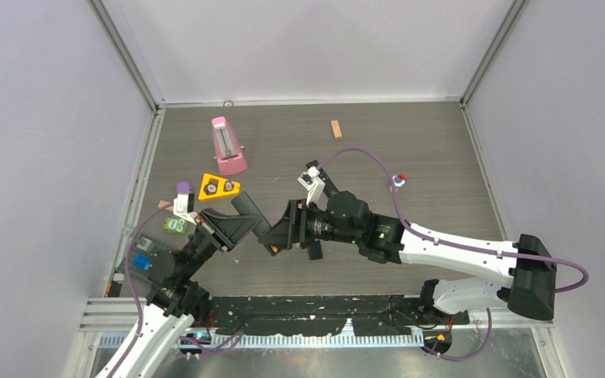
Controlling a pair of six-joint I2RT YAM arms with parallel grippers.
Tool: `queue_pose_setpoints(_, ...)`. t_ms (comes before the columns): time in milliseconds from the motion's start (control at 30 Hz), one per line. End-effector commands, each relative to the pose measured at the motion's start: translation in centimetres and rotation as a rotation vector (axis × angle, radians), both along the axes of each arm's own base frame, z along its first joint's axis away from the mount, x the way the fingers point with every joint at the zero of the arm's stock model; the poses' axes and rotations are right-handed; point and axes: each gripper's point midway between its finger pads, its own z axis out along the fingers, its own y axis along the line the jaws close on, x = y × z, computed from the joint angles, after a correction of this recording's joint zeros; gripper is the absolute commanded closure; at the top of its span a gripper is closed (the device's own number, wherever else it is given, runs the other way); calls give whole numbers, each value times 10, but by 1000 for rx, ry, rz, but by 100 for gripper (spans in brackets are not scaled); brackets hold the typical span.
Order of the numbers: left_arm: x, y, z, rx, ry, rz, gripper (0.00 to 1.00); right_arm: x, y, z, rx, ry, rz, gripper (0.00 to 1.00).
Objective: Load the batteries into the remote control
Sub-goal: Load the battery into the remote control.
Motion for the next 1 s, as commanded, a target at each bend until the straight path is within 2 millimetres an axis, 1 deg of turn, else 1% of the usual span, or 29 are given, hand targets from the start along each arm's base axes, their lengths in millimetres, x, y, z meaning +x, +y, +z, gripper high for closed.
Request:
queue_pose_setpoints(0,-4,6,14,-32,-81,27,100,7,-12,26,52,-63,-61,37)
queue_pose_setpoints(33,-4,6,13,-32,-81,29,100,6,-14,28,54,-71,-64,37)
queue_pose_setpoints(233,-4,5,14,-29,-81,28,100,7,-22,28,39,-99,-74,37)
queue_pose_setpoints(467,-3,6,14,-30,-78,33,100,10,-26,19,-23,-133,-82,41)
queue_pose_setpoints(533,-2,6,14,-30,-76,34,100,9,-26,17,-31,-137,-72,43)
queue_pose_setpoints(767,-2,7,17,-42,-77,37,100,9,-22,9,-52,-128,-58,59)
queue_pose_setpoints(967,0,9,17,-59,-71,47,100,4,-13,1,-63,-116,-29,61)
